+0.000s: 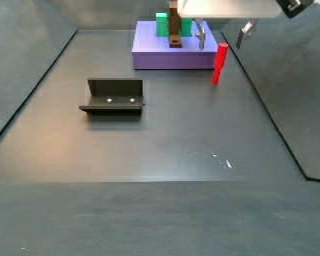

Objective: Pick up the red object. Move up. Move to above the board. Insert the red object.
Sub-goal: Pick up the red object.

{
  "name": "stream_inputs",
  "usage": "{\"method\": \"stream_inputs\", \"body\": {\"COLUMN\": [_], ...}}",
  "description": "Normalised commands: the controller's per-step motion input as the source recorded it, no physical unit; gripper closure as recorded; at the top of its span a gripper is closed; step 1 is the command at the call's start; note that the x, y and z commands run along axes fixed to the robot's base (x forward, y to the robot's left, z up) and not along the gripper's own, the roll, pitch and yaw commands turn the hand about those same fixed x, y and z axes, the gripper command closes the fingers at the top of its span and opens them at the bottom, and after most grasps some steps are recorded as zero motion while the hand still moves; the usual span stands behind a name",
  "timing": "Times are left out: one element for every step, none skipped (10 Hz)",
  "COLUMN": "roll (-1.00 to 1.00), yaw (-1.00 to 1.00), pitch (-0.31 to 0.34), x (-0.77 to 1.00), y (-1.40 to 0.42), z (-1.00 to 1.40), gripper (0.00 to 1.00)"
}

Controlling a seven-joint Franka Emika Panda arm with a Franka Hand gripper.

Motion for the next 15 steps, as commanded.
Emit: {"method": "stream_inputs", "body": {"roll": [-0.12, -0.04, -0.01, -0.01, 0.00, 0.01, 0.00, 0.00, 0.00, 0.00, 0.00, 0.00, 0.00, 0.00, 0.00], "yaw": [-0.07, -0.09, -0.12, -0.08, -0.05, -0.05, 0.00, 0.00, 0.00, 0.00, 0.00, 0.00, 0.00, 0.00, 0.00], "pitch": [-0.076, -0.050, -0.027, -0.036, -0.006, 0.000, 0.000, 0.000, 0.000, 0.000, 0.000, 0.000, 0.000, 0.000, 0.000], "x": [-0.06, -0.12, -0.11, -0.07, -0.01, -0.01, 0.00, 0.00, 0.00, 0.00, 0.00, 0.00, 0.00, 0.00, 0.00], "y": [0.00, 0.03, 0.08, 0.00, 0.00, 0.00, 0.00, 0.00, 0.00, 0.00, 0.00, 0.00, 0.00, 0.00, 0.00], "z": [-0.33, -0.26, -0.15, -0.14, -0.07, 0.00, 0.00, 0.00, 0.00, 0.00, 0.00, 0.00, 0.00, 0.00, 0.00], "gripper": [0.00, 0.00, 0.00, 0.00, 0.00, 0.00, 0.00, 1.00, 1.00, 1.00, 1.00, 1.00, 1.00, 1.00, 1.00]}}
